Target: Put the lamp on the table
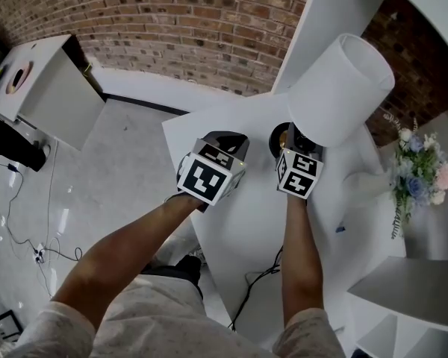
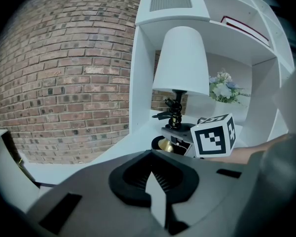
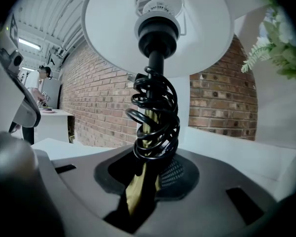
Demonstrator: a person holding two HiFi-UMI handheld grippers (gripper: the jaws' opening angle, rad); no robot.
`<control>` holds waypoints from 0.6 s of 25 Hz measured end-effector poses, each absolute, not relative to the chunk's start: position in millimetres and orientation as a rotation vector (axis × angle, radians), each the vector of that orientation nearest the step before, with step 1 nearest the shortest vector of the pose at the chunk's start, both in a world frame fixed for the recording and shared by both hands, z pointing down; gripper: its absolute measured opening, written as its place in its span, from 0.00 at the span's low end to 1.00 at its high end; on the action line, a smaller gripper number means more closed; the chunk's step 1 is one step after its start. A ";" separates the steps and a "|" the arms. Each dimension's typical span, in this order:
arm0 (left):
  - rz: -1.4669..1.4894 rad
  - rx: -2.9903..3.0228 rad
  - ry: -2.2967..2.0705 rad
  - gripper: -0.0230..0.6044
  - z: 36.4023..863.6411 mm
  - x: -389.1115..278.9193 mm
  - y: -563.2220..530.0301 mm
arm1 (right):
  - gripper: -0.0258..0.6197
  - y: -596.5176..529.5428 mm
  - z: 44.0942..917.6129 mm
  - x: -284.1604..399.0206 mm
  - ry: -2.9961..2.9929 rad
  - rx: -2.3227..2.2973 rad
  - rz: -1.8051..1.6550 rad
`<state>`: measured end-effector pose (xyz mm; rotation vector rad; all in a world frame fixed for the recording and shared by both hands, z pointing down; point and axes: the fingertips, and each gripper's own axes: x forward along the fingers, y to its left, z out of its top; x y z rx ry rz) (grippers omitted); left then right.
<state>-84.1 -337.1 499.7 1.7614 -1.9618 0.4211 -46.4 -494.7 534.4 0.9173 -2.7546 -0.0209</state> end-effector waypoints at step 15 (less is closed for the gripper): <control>0.375 1.734 -1.979 0.03 496.7 -84.6 -339.9 | 0.19 -493.5 537.5 -49.4 -2.724 0.854 -0.019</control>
